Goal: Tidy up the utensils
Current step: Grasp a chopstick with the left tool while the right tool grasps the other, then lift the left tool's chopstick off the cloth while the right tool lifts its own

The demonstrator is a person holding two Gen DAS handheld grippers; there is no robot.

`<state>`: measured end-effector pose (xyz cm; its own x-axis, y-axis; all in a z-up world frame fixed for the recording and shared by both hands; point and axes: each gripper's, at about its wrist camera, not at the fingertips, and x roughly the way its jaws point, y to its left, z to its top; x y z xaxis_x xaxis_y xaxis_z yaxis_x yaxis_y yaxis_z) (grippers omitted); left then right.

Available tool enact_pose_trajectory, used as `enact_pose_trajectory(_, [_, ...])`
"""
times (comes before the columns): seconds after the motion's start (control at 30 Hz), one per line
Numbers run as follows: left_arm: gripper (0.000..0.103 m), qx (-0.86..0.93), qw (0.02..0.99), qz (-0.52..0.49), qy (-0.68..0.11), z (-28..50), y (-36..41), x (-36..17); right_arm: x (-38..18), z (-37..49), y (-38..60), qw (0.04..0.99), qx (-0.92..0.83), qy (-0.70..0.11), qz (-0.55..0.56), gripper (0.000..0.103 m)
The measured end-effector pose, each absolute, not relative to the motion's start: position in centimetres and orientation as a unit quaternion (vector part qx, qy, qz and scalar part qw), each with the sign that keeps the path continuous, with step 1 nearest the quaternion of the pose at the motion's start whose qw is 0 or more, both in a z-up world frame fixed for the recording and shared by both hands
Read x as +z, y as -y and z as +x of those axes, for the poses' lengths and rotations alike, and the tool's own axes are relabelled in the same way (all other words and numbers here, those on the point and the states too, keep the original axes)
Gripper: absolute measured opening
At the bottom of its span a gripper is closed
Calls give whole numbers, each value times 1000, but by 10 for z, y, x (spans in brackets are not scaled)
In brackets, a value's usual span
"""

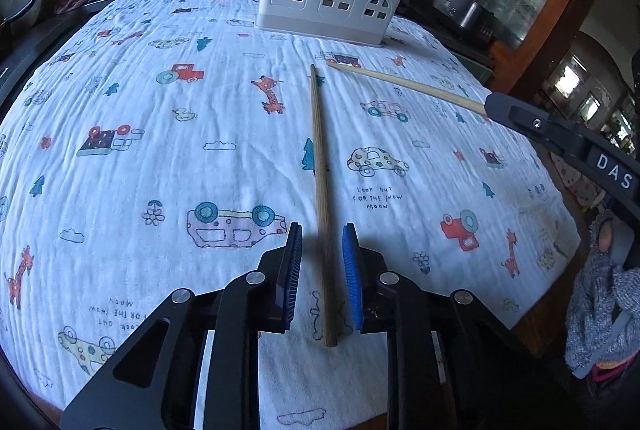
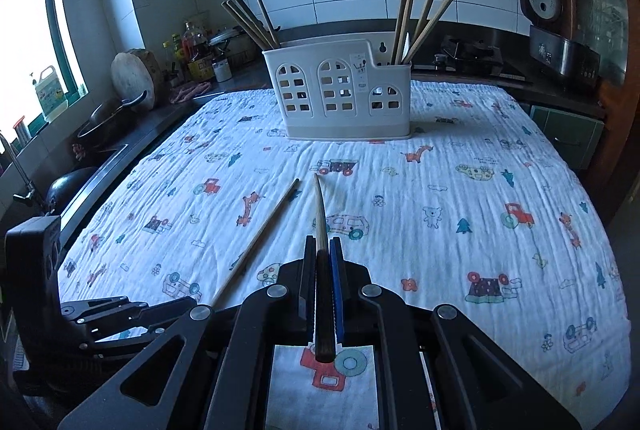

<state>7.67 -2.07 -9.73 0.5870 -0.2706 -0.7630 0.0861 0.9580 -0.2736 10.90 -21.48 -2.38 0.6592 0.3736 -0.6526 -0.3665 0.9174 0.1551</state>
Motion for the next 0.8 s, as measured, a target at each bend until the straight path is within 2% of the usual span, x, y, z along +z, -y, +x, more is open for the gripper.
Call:
enact_pose_trajectory(0.3, [15, -95, 882, -97, -451, 84, 26, -99, -14, 107, 222, 916, 204, -345, 9, 7])
enact_pose_trajectory(0.43, [6, -84, 881, -86, -457, 86, 29, -98, -13, 107, 224, 917, 203, -343, 11, 7])
enact_pose_trajectory(0.6, [6, -84, 886, -83, -448, 83, 25, -87, -5, 107, 225, 921, 202, -334, 7, 7])
enact_pose_trajectory(0.8, [6, -91, 907, -84, -402, 76, 17, -50, 8, 109, 227, 925, 200, -322, -3, 7])
